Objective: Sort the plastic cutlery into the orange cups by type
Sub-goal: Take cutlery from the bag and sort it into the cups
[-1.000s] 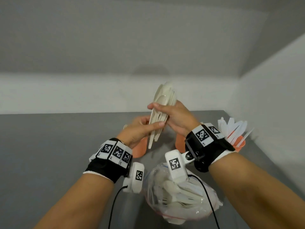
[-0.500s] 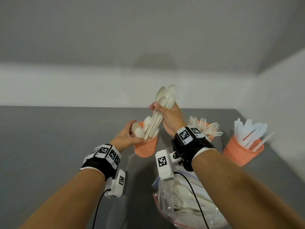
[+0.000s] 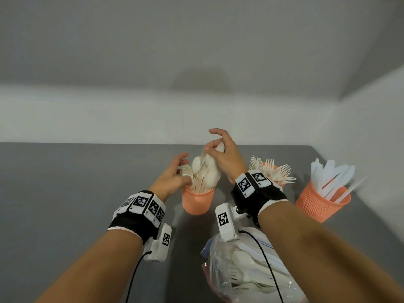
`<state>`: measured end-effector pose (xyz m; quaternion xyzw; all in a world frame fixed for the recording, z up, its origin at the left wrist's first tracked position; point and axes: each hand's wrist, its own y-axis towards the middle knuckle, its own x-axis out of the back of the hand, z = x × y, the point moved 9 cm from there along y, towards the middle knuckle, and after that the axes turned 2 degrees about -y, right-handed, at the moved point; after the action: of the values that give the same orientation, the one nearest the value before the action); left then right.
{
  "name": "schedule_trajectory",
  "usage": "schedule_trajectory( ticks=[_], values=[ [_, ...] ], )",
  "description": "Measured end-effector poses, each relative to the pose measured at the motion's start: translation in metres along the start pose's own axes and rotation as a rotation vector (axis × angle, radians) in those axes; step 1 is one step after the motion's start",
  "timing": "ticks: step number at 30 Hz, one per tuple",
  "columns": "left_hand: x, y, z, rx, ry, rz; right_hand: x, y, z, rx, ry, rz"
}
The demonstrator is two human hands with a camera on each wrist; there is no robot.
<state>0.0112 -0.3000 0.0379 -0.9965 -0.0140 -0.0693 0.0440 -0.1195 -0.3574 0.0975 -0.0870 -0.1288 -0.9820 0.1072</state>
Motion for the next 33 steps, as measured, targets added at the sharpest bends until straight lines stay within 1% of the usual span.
schedule_trajectory(
  ticks=[2,4,6,8,9,10,11,13,14,15,16,17,18,19,21,22,24,25,26,27,28,29,31,32,33],
  values=[
    [-0.003,-0.001,-0.009,-0.031,-0.035,-0.015,-0.003,-0.002,0.002,0.040,-0.168,0.043],
    [-0.008,-0.003,-0.019,-0.058,-0.081,-0.034,-0.009,-0.004,-0.001,0.035,-0.280,0.113],
    [-0.013,-0.002,-0.027,-0.095,-0.107,-0.033,-0.022,-0.010,-0.008,0.014,-0.429,0.255],
    [-0.021,-0.004,-0.034,-0.144,-0.106,-0.013,-0.037,-0.017,-0.024,-0.016,-0.738,0.414],
    [-0.024,-0.006,-0.033,-0.146,-0.114,-0.010,-0.041,-0.021,-0.029,-0.032,-0.845,0.455],
    [-0.024,-0.008,-0.032,-0.146,-0.106,-0.020,-0.042,-0.023,-0.028,-0.037,-0.849,0.456],
    [-0.021,-0.009,-0.030,-0.154,-0.070,-0.048,-0.040,-0.024,-0.022,-0.031,-0.759,0.425],
    [-0.006,-0.012,-0.028,-0.184,0.011,-0.169,-0.025,-0.023,0.000,0.006,-0.483,0.287],
    [0.002,-0.018,-0.032,-0.213,0.029,-0.246,-0.013,-0.022,0.011,0.021,-0.405,0.206],
    [0.010,-0.024,-0.038,-0.260,0.034,-0.326,0.000,-0.022,0.020,0.026,-0.375,0.142],
    [0.012,-0.033,-0.048,-0.320,0.033,-0.380,0.011,-0.023,0.026,0.020,-0.378,0.112],
    [0.010,-0.043,-0.058,-0.371,0.032,-0.401,0.017,-0.025,0.029,0.002,-0.404,0.126],
    [0.002,-0.051,-0.066,-0.405,0.038,-0.379,0.020,-0.031,0.029,-0.031,-0.454,0.181],
    [-0.010,-0.059,-0.073,-0.428,0.055,-0.322,0.021,-0.039,0.026,-0.079,-0.516,0.267],
    [-0.042,-0.072,-0.074,-0.409,0.144,-0.159,0.020,-0.064,0.018,-0.171,-0.675,0.449],
    [-0.059,-0.076,-0.067,-0.372,0.209,-0.067,0.022,-0.077,0.015,-0.192,-0.750,0.505],
    [-0.090,-0.083,-0.037,-0.239,0.405,0.115,0.033,-0.103,0.011,-0.251,-0.788,0.503],
    [-0.102,-0.087,-0.018,-0.167,0.517,0.190,0.038,-0.116,0.006,-0.298,-0.746,0.482],
    [-0.111,-0.091,0.001,-0.089,0.607,0.251,0.042,-0.130,-0.001,-0.347,-0.690,0.467],
    [-0.117,-0.096,0.018,-0.016,0.673,0.300,0.041,-0.145,-0.009,-0.389,-0.661,0.483],
    [-0.122,-0.101,0.031,0.032,0.731,0.333,0.038,-0.161,-0.018,-0.421,-0.686,0.530],
    [-0.126,-0.105,0.039,0.050,0.787,0.354,0.037,-0.174,-0.031,-0.436,-0.772,0.577],
    [-0.131,-0.110,0.049,0.065,0.843,0.378,0.044,-0.191,-0.053,-0.381,-1.099,0.622],
    [-0.132,-0.109,0.052,0.068,0.880,0.383,0.050,-0.194,-0.062,-0.329,-1.253,0.605],
    [-0.132,-0.108,0.054,0.068,0.904,0.382,0.057,-0.197,-0.071,-0.298,-1.334,0.567]
  ],
)
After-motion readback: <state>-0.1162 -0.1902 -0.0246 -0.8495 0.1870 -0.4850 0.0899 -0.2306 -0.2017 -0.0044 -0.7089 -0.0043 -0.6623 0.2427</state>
